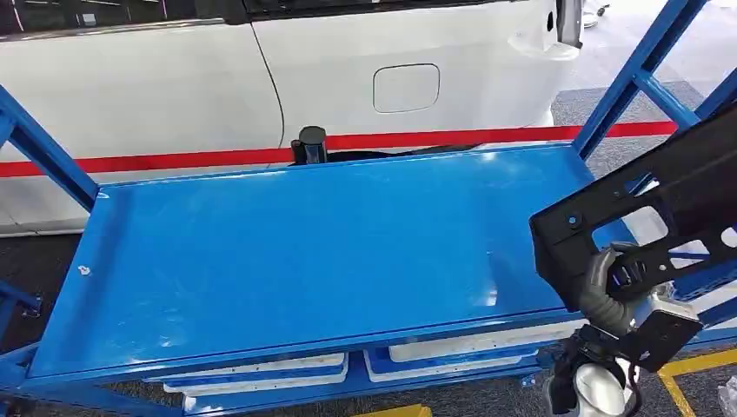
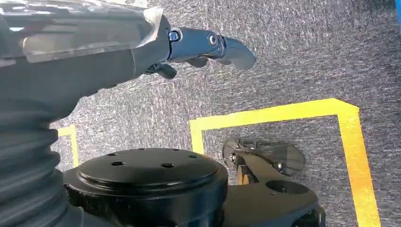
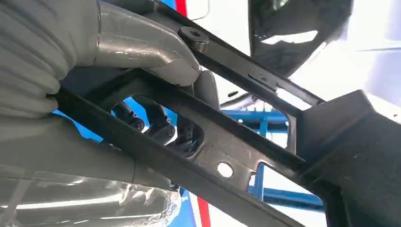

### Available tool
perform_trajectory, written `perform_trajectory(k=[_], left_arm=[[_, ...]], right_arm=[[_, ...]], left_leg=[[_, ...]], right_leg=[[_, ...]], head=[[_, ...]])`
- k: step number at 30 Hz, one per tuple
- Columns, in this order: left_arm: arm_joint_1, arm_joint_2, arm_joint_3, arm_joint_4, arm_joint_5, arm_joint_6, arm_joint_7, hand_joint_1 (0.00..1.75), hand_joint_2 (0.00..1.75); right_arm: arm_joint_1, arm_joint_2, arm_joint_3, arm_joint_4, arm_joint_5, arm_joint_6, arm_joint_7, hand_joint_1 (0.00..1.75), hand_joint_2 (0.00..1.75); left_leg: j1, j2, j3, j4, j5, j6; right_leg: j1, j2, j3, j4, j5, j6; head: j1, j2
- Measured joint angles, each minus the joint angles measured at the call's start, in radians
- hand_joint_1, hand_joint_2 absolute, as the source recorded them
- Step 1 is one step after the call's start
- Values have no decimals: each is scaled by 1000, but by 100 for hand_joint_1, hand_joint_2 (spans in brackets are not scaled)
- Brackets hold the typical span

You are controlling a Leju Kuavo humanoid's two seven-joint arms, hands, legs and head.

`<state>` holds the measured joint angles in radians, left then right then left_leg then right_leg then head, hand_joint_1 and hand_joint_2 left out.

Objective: Take the parts from the cabinet and place them on the table.

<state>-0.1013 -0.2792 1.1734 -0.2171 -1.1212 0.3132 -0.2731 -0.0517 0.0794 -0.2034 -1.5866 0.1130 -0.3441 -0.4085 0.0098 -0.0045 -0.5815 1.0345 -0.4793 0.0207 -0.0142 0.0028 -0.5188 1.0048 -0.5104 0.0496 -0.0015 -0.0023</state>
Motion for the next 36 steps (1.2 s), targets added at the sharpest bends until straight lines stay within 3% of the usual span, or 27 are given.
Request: perform_trajectory(k=[9, 14, 24, 36], left_arm=[[0, 0, 0, 0, 5, -2, 0, 0, 175], [0, 0, 0, 0, 12, -2, 0, 0, 175], [0, 0, 0, 0, 29, 2, -3, 0, 175], [0, 0, 0, 0, 31, 2, -5, 0, 175]], right_arm=[[-30, -17, 73, 50, 222, -36, 26, 175, 175], [-50, -26, 113, 72, 280, -43, 32, 175, 175], [-74, -40, 177, 92, 305, -44, 30, 175, 175], [-81, -46, 199, 98, 305, -41, 30, 175, 175]], left_leg=[[0, 0, 0, 0, 0, 0], [0, 0, 0, 0, 0, 0], [0, 0, 0, 0, 0, 0], [0, 0, 0, 0, 0, 0]], right_leg=[[0, 0, 0, 0, 0, 0], [0, 0, 0, 0, 0, 0], [0, 0, 0, 0, 0, 0], [0, 0, 0, 0, 0, 0]], head=[[0, 0], [0, 0], [0, 0], [0, 0]])
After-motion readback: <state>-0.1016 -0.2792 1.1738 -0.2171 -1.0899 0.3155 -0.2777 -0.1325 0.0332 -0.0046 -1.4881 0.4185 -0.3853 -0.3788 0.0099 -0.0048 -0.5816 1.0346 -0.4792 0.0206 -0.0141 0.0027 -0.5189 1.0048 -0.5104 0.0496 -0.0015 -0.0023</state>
